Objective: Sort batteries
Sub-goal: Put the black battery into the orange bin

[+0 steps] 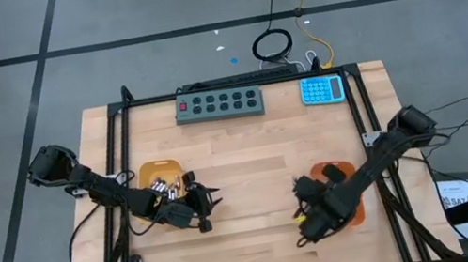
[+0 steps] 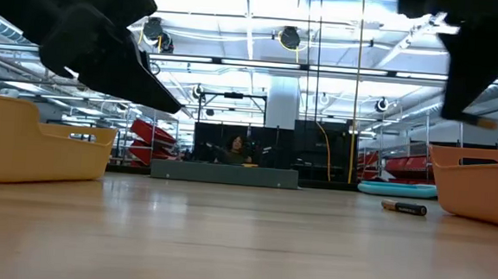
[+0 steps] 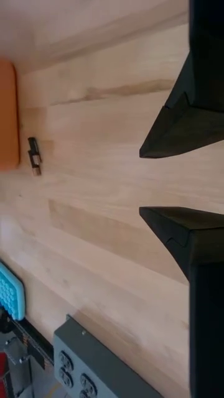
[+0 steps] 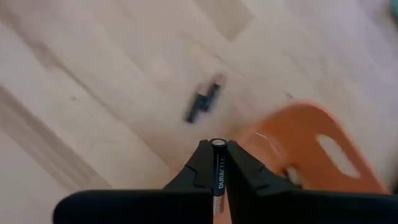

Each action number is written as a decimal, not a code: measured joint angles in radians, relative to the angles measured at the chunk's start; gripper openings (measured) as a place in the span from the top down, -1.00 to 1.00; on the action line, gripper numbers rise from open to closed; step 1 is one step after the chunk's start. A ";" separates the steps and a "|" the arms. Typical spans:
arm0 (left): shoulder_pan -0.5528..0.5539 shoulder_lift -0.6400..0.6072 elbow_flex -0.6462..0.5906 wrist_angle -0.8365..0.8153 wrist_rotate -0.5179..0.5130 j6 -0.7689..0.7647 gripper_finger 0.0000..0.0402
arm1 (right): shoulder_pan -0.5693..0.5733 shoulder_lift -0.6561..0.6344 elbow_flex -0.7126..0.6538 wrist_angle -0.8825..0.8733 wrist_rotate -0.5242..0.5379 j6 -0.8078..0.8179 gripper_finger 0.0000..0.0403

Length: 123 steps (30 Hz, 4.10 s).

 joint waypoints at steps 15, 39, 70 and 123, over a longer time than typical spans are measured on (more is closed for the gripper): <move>0.000 0.000 0.000 0.065 0.030 0.049 0.27 | 0.082 -0.108 -0.263 0.121 -0.136 0.156 0.99; 0.037 0.000 0.000 0.174 -0.209 0.344 0.27 | 0.071 -0.339 -0.609 0.358 -0.159 0.109 0.66; 0.134 0.000 -0.207 0.431 -0.056 0.348 0.27 | -0.404 -0.208 -0.338 0.538 -0.234 -0.535 0.65; 0.133 0.000 -0.207 0.405 0.048 0.313 0.27 | -0.491 0.147 -0.025 0.172 -0.410 -0.355 0.23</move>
